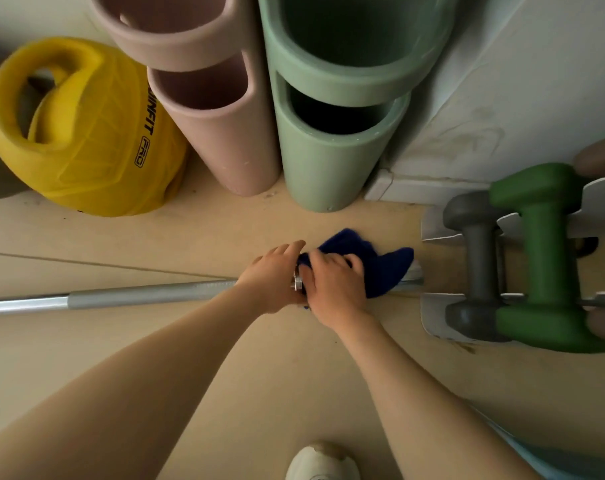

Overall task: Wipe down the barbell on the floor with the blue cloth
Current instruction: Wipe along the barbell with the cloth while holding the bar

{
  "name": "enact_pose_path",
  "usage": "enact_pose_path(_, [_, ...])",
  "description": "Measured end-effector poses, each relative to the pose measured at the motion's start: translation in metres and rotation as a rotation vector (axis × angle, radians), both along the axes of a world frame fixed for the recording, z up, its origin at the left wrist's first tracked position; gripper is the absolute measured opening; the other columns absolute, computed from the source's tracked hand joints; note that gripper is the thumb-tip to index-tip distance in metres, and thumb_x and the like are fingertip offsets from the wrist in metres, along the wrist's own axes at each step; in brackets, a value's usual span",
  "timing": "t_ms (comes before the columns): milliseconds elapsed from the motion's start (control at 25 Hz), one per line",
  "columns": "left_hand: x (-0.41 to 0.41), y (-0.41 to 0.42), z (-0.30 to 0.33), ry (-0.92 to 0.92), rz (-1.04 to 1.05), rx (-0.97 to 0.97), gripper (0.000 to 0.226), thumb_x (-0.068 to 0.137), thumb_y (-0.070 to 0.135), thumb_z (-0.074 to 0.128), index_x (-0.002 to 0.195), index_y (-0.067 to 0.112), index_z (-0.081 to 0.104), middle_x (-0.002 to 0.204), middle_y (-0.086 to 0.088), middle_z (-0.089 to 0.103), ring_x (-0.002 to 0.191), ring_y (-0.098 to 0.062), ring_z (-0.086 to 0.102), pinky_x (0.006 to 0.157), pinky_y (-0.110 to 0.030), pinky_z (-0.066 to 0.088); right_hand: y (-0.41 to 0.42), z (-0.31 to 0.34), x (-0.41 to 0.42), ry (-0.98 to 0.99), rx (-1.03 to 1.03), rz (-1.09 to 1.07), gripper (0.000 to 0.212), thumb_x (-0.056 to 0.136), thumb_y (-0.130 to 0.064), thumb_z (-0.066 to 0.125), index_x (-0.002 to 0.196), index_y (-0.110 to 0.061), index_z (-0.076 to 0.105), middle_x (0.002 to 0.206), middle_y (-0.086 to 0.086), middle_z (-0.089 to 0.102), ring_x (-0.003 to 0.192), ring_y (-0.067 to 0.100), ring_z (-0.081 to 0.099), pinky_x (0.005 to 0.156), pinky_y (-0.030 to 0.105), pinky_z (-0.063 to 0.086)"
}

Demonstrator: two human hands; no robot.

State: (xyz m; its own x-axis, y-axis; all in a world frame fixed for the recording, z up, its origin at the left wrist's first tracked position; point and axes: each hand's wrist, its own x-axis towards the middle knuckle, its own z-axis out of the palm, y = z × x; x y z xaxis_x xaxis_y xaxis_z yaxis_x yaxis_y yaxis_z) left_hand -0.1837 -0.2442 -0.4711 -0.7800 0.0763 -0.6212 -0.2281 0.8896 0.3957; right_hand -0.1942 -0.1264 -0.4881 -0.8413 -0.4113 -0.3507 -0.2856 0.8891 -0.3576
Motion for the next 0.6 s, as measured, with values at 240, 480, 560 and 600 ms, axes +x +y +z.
enact_pose_path(240, [0.010,0.006,-0.003,-0.054,0.017,-0.042,0.088,0.072,0.035,0.078,0.142,0.018,0.027,0.136,-0.002,0.050,0.122,-0.026,0.049,0.098,-0.038,0.044,0.067,-0.011,-0.012,0.244,0.039,-0.159,0.027,0.090,-0.034,0.035,0.073,-0.018,0.048,0.066,0.005,0.065,0.069,0.026,0.063,0.098,0.043,0.046])
enact_pose_path(480, [0.010,0.011,0.001,-0.050,0.029,-0.090,0.074,0.068,0.036,0.079,0.128,0.018,0.038,0.120,-0.002,0.058,0.109,-0.028,0.055,0.085,-0.037,0.047,0.040,-0.019,0.014,0.203,-0.052,0.138,0.031,0.089,-0.037,0.041,0.093,-0.014,0.061,0.093,0.000,0.068,0.095,0.022,0.063,0.097,0.037,0.036])
enact_pose_path(560, [0.010,0.010,-0.002,-0.053,0.049,-0.070,0.075,0.072,0.033,0.078,0.132,0.017,0.035,0.123,-0.003,0.055,0.111,-0.027,0.054,0.088,-0.036,0.044,0.066,-0.017,-0.005,0.164,-0.105,0.077,0.022,0.089,-0.032,0.050,0.088,-0.012,0.059,0.087,0.004,0.066,0.089,0.024,0.061,0.091,0.036,0.042])
enact_pose_path(600, [0.009,0.010,-0.003,-0.047,0.050,-0.059,0.076,0.073,0.032,0.077,0.133,0.016,0.034,0.126,-0.004,0.054,0.114,-0.026,0.052,0.092,-0.035,0.042,0.080,-0.022,-0.009,0.246,-0.112,-0.039,0.022,0.088,-0.031,0.050,0.083,-0.010,0.057,0.082,0.007,0.065,0.085,0.027,0.061,0.091,0.037,0.042])
